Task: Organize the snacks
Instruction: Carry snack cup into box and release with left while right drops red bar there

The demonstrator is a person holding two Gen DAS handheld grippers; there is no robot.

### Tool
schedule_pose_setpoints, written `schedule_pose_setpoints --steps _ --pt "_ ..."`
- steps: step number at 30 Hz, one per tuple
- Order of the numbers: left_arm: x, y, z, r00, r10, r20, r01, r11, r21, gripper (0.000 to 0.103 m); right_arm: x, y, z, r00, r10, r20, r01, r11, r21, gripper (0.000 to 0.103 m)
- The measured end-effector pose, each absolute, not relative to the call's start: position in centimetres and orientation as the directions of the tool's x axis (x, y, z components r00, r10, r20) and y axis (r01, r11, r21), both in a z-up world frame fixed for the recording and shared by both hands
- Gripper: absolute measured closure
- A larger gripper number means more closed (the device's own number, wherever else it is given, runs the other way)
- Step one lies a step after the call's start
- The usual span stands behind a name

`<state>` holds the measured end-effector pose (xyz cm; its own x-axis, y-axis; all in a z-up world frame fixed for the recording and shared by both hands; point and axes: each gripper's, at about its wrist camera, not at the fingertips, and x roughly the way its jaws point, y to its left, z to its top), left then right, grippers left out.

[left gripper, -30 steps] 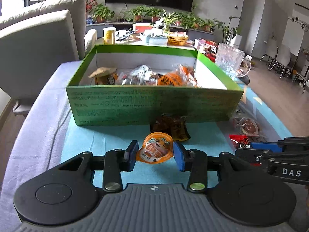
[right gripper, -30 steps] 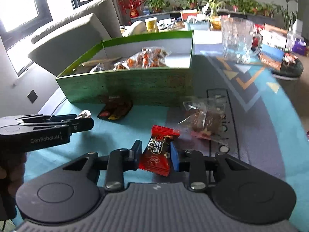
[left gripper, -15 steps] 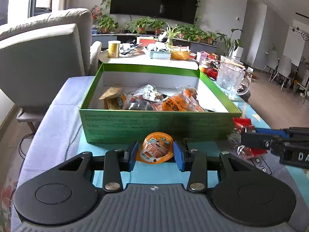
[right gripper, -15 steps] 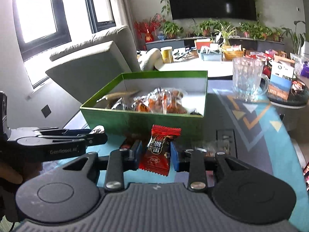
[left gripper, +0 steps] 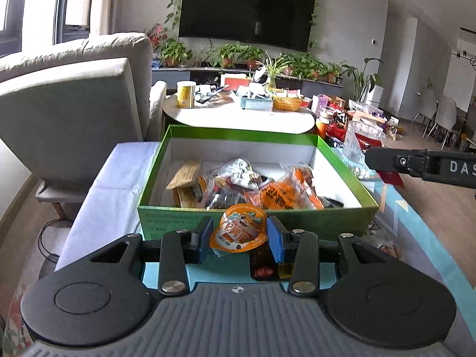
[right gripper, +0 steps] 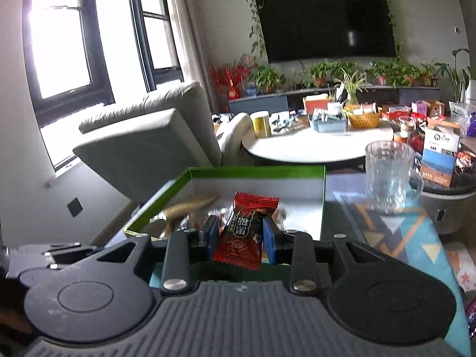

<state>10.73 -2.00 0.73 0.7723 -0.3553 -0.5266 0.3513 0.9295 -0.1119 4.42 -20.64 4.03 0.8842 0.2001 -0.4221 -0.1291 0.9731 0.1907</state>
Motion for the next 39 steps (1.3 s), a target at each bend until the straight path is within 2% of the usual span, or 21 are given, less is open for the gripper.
schedule_pose_setpoints --steps 15,39 --pt "14.9 -3.9 3.0 0.811 -0.354 -0.465 0.344 0.933 -0.109 0.066 6.5 -21.7 4.3 0.892 0.188 -0.411 -0.105 0.971 0.216 0.070" --pt "20.3 -5.4 1.1 0.795 -0.314 -0.519 0.317 0.945 -0.086 0.065 11.0 -21.4 2.4 0.859 0.199 -0.471 -0.094 0.967 0.238 0.069"
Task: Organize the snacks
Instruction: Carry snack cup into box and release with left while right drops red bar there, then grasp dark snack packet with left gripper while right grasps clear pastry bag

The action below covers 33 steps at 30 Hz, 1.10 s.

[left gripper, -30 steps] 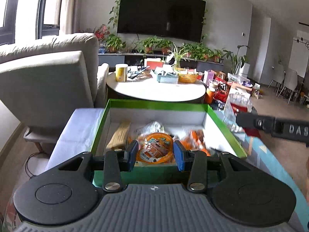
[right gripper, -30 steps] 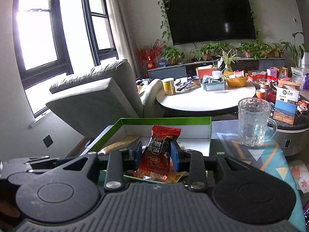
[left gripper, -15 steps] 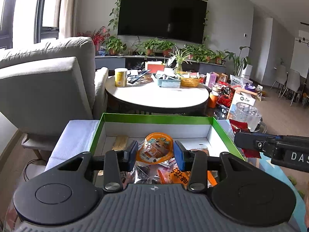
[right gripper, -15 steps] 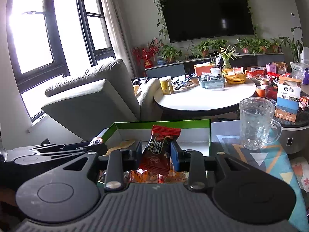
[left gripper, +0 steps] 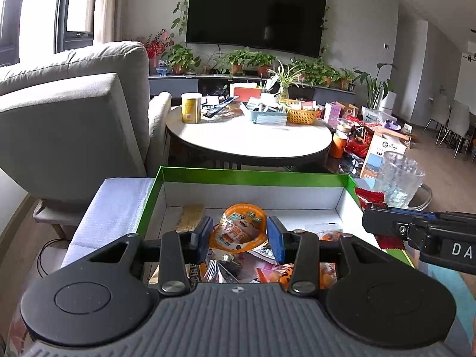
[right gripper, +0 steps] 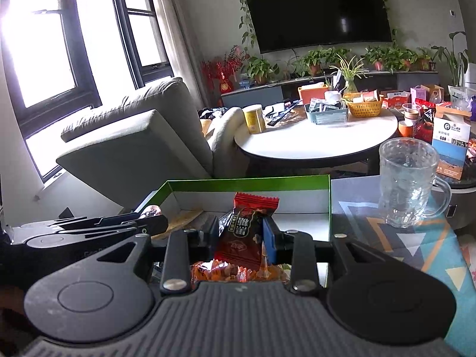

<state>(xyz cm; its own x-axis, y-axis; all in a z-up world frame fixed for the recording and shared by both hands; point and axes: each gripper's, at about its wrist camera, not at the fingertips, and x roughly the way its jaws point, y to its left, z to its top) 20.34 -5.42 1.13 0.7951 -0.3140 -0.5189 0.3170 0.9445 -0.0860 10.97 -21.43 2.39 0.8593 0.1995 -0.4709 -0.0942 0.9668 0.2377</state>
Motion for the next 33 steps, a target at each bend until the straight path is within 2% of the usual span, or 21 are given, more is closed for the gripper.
schedule_pose_setpoints --steps 12,17,25,33 --pt "21.6 -6.1 0.1 0.780 -0.308 -0.545 0.320 0.944 -0.076 0.063 12.0 -21.8 1.6 0.853 0.185 -0.488 -0.063 0.965 0.255 0.068" --pt "21.4 -6.1 0.2 0.790 -0.297 -0.537 0.316 0.947 -0.059 0.058 11.8 -22.0 1.5 0.856 0.177 -0.485 -0.048 0.962 0.267 0.053" --pt "19.8 -5.1 1.2 0.815 -0.275 -0.511 0.291 0.955 -0.050 0.057 10.6 -22.8 2.1 0.862 0.183 -0.472 -0.049 0.958 0.283 0.053" --pt "15.9 -3.9 2.4 0.818 -0.303 -0.488 0.334 0.942 -0.025 0.054 8.5 -24.0 2.4 0.865 0.188 -0.466 -0.040 0.950 0.309 0.044"
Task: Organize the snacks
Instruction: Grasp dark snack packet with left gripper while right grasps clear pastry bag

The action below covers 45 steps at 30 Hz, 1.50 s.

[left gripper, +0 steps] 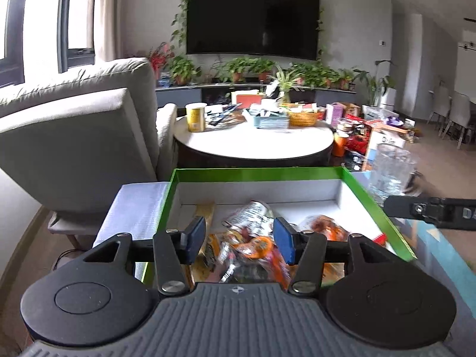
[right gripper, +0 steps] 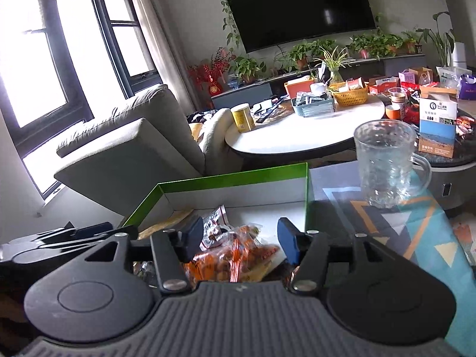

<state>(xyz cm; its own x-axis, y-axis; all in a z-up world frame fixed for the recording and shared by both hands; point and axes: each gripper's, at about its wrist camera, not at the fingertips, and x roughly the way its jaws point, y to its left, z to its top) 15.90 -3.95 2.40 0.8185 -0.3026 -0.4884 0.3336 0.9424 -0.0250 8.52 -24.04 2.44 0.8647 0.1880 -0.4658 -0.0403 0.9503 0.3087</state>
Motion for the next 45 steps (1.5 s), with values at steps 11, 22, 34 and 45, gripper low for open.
schedule_pose_setpoints --steps 11,22,34,45 --pt "12.1 -6.4 -0.2 0.704 -0.408 -0.581 0.479 0.877 -0.035 0.053 4.9 -26.4 1.8 0.866 0.112 -0.487 0.039 0.956 0.290 0.042" --pt "13.0 -7.5 -3.6 0.706 -0.302 -0.640 0.333 0.940 -0.076 0.053 3.0 -27.7 0.5 0.847 0.078 -0.526 0.089 0.954 0.285 0.042" --pt "12.8 -9.0 -4.6 0.695 -0.276 -0.664 0.328 0.943 -0.049 0.051 2.5 -26.6 -3.6 0.793 0.080 -0.605 0.061 0.976 0.208 0.042" --pt "12.8 -9.4 -4.7 0.718 -0.281 -0.637 0.325 0.944 -0.050 0.047 2.4 -27.0 -4.3 0.774 0.082 -0.628 0.082 0.970 0.229 0.042"
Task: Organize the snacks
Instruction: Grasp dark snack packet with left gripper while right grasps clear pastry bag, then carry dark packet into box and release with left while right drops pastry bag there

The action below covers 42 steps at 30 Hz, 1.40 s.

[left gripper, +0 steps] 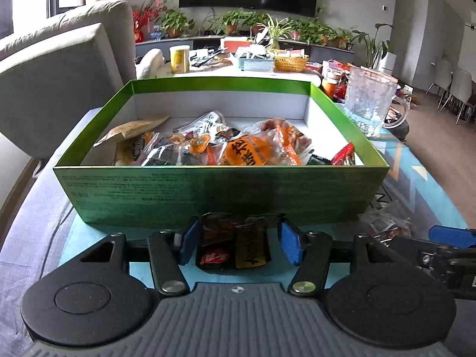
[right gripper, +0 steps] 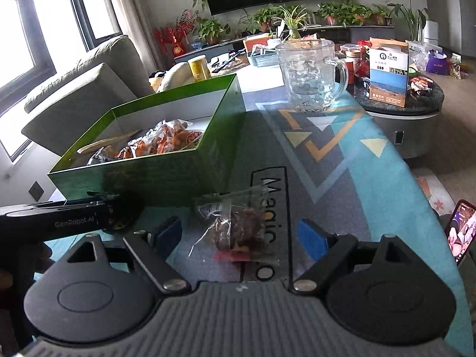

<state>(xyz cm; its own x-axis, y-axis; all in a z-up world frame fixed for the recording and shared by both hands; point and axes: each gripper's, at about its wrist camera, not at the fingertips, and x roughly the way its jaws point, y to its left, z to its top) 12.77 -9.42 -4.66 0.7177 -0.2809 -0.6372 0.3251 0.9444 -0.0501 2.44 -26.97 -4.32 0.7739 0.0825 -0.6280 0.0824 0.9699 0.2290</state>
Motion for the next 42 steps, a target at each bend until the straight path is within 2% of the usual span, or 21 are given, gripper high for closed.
schedule_pose_setpoints --steps 1,3,5,8,17,20,22,23,24,27,32,34,35,42 --pt "12.7 -9.5 -4.6 0.720 -0.281 -0.635 0.327 0.944 -0.047 0.045 2.5 -26.9 -4.4 0.772 0.084 -0.630 0.082 0.970 0.231 0.042" --pt "12.5 -9.5 -4.7 0.725 -0.276 -0.631 0.323 0.946 -0.042 0.032 2.5 -26.9 -4.5 0.768 0.090 -0.634 0.080 0.969 0.234 0.042" --pt "12.4 -9.4 -4.7 0.734 -0.269 -0.624 0.316 0.948 -0.037 0.024 2.5 -26.8 -4.6 0.765 0.095 -0.636 0.078 0.968 0.238 0.042" --pt "12.1 -9.3 -4.8 0.746 -0.264 -0.611 0.312 0.950 -0.030 0.016 2.4 -26.8 -4.7 0.763 0.099 -0.639 0.076 0.967 0.241 0.042" --pt "13.9 -9.9 -5.3 0.756 -0.215 -0.618 0.269 0.963 -0.006 0.016 2.3 -26.9 -4.7 0.762 0.097 -0.640 0.080 0.967 0.242 0.042" --pt "14.3 -9.9 -5.5 0.748 -0.210 -0.630 0.254 0.967 -0.021 0.019 2.7 -26.9 -4.7 0.763 0.093 -0.640 0.090 0.965 0.248 0.042" --pt "14.5 -9.7 -5.7 0.731 -0.225 -0.644 0.252 0.966 -0.051 0.028 3.0 -26.8 -4.8 0.764 0.093 -0.639 0.094 0.963 0.252 0.042" --pt "14.6 -9.6 -5.8 0.715 -0.240 -0.656 0.259 0.963 -0.070 0.037 3.2 -26.7 -4.8 0.763 0.092 -0.640 0.097 0.963 0.253 0.042" --pt "14.7 -9.6 -5.9 0.702 -0.252 -0.666 0.267 0.960 -0.082 0.042 3.5 -26.7 -4.9 0.761 0.091 -0.643 0.100 0.962 0.255 0.042" --pt "14.3 -9.4 -6.0 0.711 -0.263 -0.652 0.279 0.957 -0.081 0.048 3.9 -26.5 -5.1 0.759 0.079 -0.646 0.110 0.963 0.247 0.042" --pt "13.5 -8.6 -5.4 0.723 -0.313 -0.616 0.306 0.944 -0.121 0.050 4.0 -25.5 -5.2 0.757 0.062 -0.651 0.078 0.980 0.184 0.042" --pt "13.0 -8.4 -4.8 0.740 -0.316 -0.594 0.312 0.943 -0.113 0.050 3.9 -25.2 -5.0 0.757 0.062 -0.650 0.060 0.985 0.164 0.046" --pt "12.7 -8.3 -4.4 0.746 -0.319 -0.585 0.315 0.942 -0.112 0.050 3.8 -25.3 -4.9 0.760 0.072 -0.646 0.060 0.982 0.180 0.049" --pt "11.2 -7.1 -2.0 0.776 -0.341 -0.530 0.332 0.936 -0.115 0.050 2.3 -25.3 -3.0 0.802 0.097 -0.589 0.045 0.974 0.222 0.050"
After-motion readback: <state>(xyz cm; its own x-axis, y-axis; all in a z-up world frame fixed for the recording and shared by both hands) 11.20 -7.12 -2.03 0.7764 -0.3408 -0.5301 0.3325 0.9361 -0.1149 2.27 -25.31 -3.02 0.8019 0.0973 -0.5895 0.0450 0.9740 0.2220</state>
